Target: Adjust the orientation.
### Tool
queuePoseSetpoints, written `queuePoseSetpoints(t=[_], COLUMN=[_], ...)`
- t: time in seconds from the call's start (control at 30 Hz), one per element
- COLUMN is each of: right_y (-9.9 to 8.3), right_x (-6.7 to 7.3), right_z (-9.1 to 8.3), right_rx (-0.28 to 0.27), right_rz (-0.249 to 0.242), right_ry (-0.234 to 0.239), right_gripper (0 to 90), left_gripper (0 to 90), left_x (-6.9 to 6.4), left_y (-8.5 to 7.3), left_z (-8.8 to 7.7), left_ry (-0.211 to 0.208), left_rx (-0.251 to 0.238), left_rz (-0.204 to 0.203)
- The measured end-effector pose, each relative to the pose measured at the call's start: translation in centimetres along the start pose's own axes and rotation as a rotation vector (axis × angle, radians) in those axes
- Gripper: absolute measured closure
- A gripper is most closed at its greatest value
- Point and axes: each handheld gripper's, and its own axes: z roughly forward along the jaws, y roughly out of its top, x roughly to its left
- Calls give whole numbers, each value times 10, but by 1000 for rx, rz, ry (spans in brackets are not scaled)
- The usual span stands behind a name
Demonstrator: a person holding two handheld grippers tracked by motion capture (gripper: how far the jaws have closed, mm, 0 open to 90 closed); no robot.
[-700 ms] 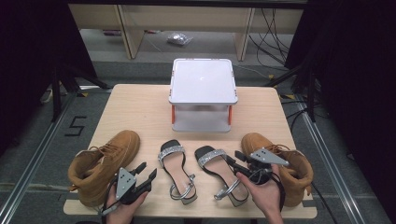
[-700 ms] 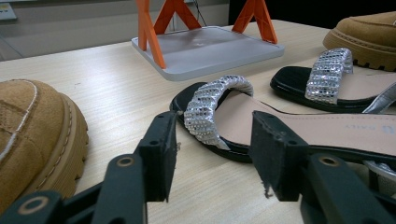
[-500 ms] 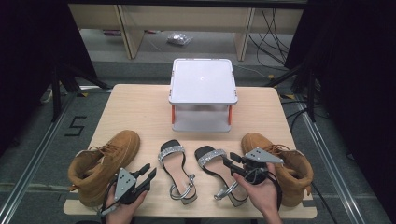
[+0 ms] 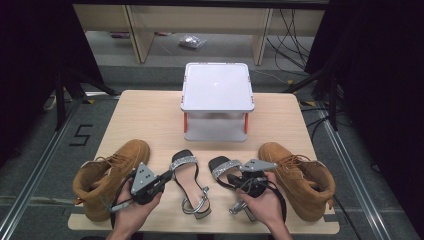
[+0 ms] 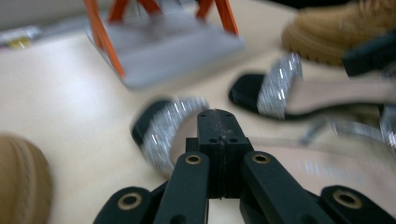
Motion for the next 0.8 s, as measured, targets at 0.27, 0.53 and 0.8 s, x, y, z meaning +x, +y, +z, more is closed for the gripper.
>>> queuePoseSetpoints(t=[0.27,0.53,0.8], right_y=[1,-2,-7], right_x=[26,38,45], right_z=[20,35,39], right_rx=[130,202,193], right_rz=[-7,-33,-36], right_ry=[63,102,109], right_gripper=[900,900,900], left_gripper=[897,896,896], left_x=[-11,-10,-11], left_y=[-24,-22,-17], left_z=[17,34,43], left_ry=[-65,-104,-106], left_rx=[195,296,312], left_rz=[-11,38,50])
